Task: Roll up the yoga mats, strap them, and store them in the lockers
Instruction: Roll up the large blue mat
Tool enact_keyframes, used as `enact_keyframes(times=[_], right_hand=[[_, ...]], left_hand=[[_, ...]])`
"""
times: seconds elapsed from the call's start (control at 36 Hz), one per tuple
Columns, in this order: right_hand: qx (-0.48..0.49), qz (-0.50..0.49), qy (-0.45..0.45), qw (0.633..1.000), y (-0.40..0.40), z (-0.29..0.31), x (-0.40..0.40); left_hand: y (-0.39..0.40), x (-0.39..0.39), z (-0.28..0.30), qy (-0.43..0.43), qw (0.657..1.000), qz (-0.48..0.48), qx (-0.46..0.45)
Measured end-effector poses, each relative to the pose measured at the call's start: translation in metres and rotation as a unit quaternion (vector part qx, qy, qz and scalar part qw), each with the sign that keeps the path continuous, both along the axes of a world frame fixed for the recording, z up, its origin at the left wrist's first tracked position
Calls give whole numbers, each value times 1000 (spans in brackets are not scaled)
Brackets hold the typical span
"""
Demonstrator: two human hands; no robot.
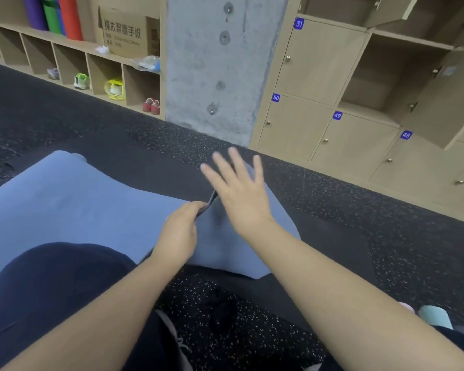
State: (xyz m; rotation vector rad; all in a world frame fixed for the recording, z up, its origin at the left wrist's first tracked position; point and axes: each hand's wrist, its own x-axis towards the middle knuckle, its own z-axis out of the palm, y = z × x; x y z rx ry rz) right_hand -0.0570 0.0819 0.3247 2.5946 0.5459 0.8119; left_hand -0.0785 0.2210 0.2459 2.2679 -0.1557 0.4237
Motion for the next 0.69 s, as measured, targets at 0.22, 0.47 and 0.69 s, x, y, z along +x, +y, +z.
enact_keyframes(times=[0.22, 0.47, 0.69], right_hand=[[-49, 29, -7, 998, 7, -17, 8], [65, 48, -69, 994, -11, -20, 33], [-104, 127, 19, 986, 3, -10, 38]], left_hand=[[6, -3, -8, -14, 999, -33, 0], [50, 13, -48, 178, 969, 53, 163], [52, 26, -50, 119, 979, 57, 156]])
